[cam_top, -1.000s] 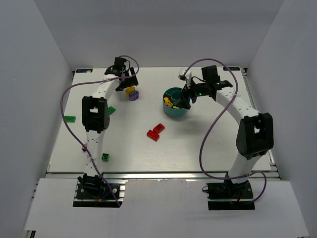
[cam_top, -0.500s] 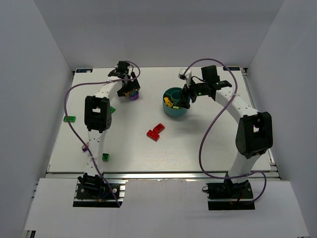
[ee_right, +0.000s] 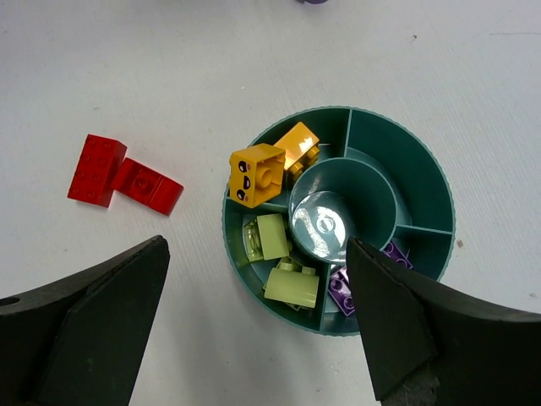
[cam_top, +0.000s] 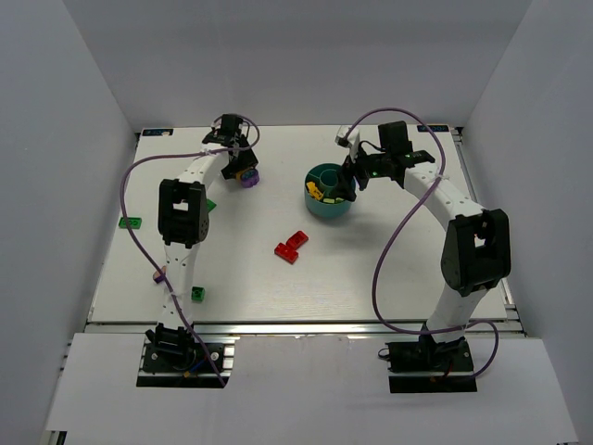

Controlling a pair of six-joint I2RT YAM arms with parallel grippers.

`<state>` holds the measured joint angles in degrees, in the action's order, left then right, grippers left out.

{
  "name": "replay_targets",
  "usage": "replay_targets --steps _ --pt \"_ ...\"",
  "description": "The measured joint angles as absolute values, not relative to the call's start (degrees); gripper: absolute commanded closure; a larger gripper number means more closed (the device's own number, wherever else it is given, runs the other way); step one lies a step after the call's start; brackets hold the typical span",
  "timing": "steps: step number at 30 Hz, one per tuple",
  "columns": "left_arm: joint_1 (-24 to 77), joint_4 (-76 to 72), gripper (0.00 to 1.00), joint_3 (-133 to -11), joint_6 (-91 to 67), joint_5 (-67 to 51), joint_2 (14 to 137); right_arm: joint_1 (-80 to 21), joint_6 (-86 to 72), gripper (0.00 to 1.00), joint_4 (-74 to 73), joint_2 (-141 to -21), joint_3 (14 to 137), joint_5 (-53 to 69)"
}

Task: Sort the legos into containers by color

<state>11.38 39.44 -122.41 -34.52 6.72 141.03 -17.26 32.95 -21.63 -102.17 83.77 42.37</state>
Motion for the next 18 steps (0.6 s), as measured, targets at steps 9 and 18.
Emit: replay_targets --steps 9,18 --pt "11.31 32.27 0.78 -111.77 -36.32 5.91 135.17 -17.39 32.45 0.11 -21.06 -102.19 83.53 45.47" --pt "11.44 17.41 0.89 -82.94 -46.68 -2.31 110.08 -22.52 14.7 0.6 -23.44 -109.14 95.57 52.18"
